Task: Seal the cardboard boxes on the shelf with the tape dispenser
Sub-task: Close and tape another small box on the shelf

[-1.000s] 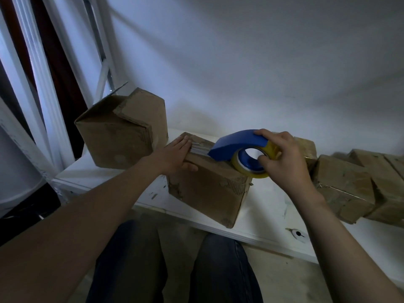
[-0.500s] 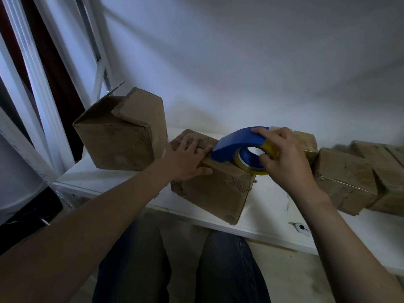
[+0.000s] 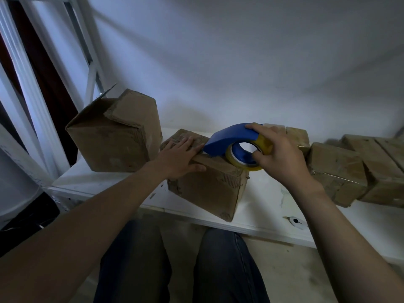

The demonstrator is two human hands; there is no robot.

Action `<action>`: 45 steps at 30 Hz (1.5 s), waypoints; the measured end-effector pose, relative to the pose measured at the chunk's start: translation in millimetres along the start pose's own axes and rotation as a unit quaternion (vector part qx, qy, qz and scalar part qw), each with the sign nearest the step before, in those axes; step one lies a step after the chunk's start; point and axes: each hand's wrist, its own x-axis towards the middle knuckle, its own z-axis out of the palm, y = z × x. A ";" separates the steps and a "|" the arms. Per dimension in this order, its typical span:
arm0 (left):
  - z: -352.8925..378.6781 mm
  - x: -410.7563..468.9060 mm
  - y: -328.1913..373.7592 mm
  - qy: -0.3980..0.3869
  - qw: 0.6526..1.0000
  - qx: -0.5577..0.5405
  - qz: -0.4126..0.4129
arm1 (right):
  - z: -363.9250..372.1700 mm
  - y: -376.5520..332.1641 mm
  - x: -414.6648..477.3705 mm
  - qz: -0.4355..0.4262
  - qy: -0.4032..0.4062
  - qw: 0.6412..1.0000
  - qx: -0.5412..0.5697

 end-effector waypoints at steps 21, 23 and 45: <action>0.8 3.1 0.7 0.030 0.999 -0.016 -0.017 | -13.8 56.5 -55.6 0.010 0.056 0.995 0.082; 4.1 6.2 -6.5 0.039 0.999 -0.019 -0.024 | -7.8 55.9 -53.8 0.000 0.057 0.995 0.086; 6.2 30.6 49.2 0.082 0.995 -0.060 -0.019 | 32.6 65.4 -17.2 0.038 0.000 0.993 0.113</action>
